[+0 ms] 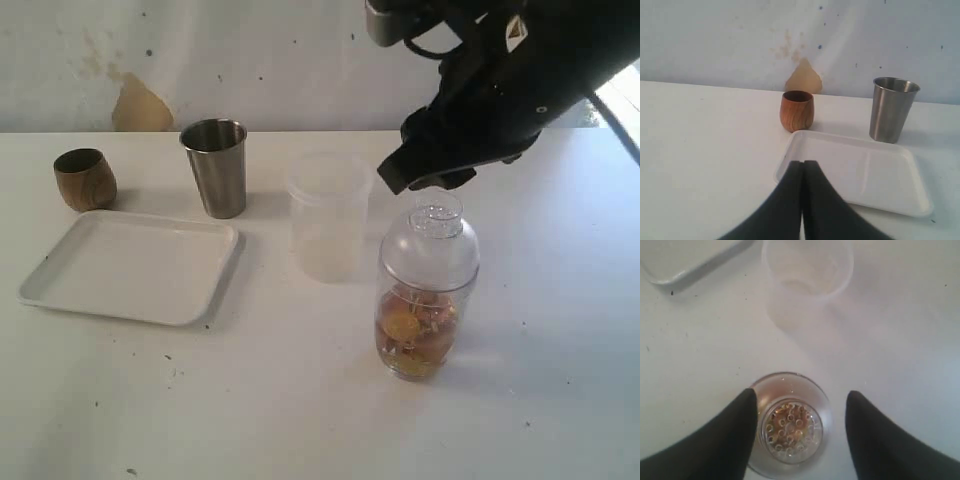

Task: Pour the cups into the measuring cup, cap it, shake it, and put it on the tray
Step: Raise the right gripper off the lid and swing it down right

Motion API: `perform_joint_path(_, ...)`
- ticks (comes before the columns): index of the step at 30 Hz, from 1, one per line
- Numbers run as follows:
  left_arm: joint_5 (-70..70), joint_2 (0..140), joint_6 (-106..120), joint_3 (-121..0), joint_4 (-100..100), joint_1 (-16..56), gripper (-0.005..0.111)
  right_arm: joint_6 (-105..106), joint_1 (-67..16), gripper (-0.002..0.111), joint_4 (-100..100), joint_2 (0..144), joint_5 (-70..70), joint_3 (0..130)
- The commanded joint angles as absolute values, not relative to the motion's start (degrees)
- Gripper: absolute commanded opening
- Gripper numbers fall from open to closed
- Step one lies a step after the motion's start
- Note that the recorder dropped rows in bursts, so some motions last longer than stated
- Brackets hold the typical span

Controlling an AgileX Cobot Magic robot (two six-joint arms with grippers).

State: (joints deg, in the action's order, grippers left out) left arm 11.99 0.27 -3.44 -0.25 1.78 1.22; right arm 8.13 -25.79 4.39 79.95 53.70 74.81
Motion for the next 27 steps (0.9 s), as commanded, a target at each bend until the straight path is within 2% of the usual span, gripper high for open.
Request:
perform_joint_path(1, 11.2, 0.0, -3.6, 0.0, 1.6, 1.3, 0.0, 9.3, -25.6, 0.061, 4.7, 76.4, 51.1, 74.9)
perform_joint_path(4, 11.2, 0.0, -3.6, 0.0, 1.6, 1.3, 0.0, 9.3, -25.6, 0.067, 4.7, 74.4, 50.0, 74.9)
perform_joint_path(10, 11.2, 0.0, -3.6, 0.0, 1.6, 1.3, 0.0, 7.2, -25.6, 0.067, 4.7, 68.7, 47.3, 73.2)
perform_joint_path(16, 11.2, 0.0, -3.6, 0.0, 1.6, 1.3, 0.0, 7.7, -25.6, 0.067, 3.0, 69.6, 47.5, 71.7)
perform_joint_path(18, 11.2, 0.0, -3.6, 0.0, 1.6, 1.3, 0.0, 8.7, -25.6, 0.079, 3.0, 70.2, 47.0, 71.7)
perform_joint_path(20, 11.2, 0.0, -3.6, 0.0, 1.6, 1.3, 0.0, 8.9, -25.6, 0.105, 2.8, 70.4, 47.0, 71.7)
perform_joint_path(24, 11.2, 0.0, -3.6, 0.0, 1.6, 1.3, 0.0, 10.8, -25.6, 0.105, 0.0, 69.5, 45.8, 69.2)
perform_joint_path(27, 11.2, 0.0, -3.6, 0.0, 1.6, 1.3, 0.0, 16.8, -25.6, 0.105, -7.9, 62.0, 23.5, 55.8)
